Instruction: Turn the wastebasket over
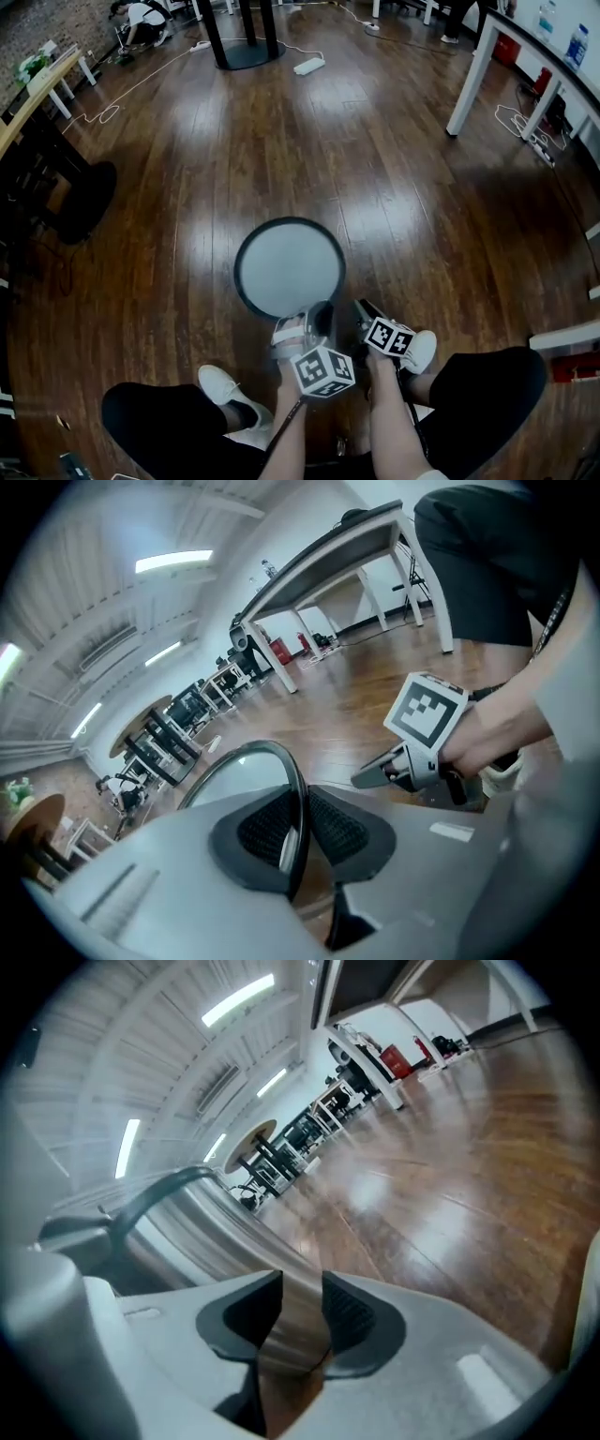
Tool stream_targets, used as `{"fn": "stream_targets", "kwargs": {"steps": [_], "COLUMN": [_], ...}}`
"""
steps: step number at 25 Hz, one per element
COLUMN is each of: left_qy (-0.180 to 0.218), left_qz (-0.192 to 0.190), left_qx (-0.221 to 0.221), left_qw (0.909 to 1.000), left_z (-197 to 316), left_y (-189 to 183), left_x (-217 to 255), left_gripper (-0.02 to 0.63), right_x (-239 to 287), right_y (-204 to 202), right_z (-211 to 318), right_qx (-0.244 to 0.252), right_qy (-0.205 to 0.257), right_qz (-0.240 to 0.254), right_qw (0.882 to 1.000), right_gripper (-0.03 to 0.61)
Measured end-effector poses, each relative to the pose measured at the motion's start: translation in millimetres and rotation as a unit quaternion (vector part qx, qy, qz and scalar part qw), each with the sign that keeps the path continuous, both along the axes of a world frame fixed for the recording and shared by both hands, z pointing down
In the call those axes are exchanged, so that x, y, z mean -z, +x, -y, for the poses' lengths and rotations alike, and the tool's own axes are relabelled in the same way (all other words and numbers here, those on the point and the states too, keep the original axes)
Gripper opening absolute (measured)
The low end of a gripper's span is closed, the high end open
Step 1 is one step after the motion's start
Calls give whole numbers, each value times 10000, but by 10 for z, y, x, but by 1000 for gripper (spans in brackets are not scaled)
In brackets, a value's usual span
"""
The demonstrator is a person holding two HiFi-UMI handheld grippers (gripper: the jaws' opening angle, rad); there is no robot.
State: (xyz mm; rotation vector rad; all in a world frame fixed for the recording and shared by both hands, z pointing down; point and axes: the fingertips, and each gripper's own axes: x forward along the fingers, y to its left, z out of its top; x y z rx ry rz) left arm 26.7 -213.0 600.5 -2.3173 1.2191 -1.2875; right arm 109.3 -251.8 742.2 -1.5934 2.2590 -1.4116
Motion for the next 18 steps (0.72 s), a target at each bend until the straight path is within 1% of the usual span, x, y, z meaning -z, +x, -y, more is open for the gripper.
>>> {"fn": "stream_targets", "kwargs": {"steps": [2,3,4,5,6,7,8,9,11,13,15,17,18], "left_qy": [71,113,142,148,136,131,166,254,550,928,1291,1583,1685], "left_qz": [43,-39,-258,-629,-1104,-1603,-2065,-2462,-3076,-3523,-3823,-4008,-4069], "left_qx": [-16,27,121,268,454,650,836,1003,1262,1437,1565,1640,1649], "left_qw": [10000,9999,9995,9975,9928,9848,9747,9637,9415,9201,9015,8873,8825], "left_z": [7,10,14,13,2,-22,-57,-101,-224,-411,-683,-1023,-1209], "left_y": [22,20,9,-13,-47,-98,-164,-240,-402,-574,-743,-850,-867], "left_x": [-12,-7,18,68,145,244,365,503,817,1157,1461,1723,1835], "left_gripper": [75,81,93,104,133,192,228,236,244,247,247,247,248], "right_x": [264,409,565,732,907,1091,1283,1485,1912,2334,2705,3018,3161], "right_y": [60,53,30,1,-29,-61,-96,-131,-193,-256,-332,-386,-393], "right_z": [100,142,179,204,213,202,168,114,-61,-323,-667,-1069,-1281], "right_qx": [121,223,334,432,507,567,623,682,786,874,976,1075,1098], "right_qy": [394,584,773,962,1153,1354,1570,1805,2306,2802,3239,3593,3746], "right_qz": [-109,-213,-338,-477,-616,-748,-868,-978,-1174,-1341,-1472,-1561,-1596], "right_qw": [9991,9978,9959,9933,9901,9863,9818,9763,9627,9465,9295,9138,9067], "right_gripper": [133,138,142,146,146,146,146,147,166,199,238,270,283]}}
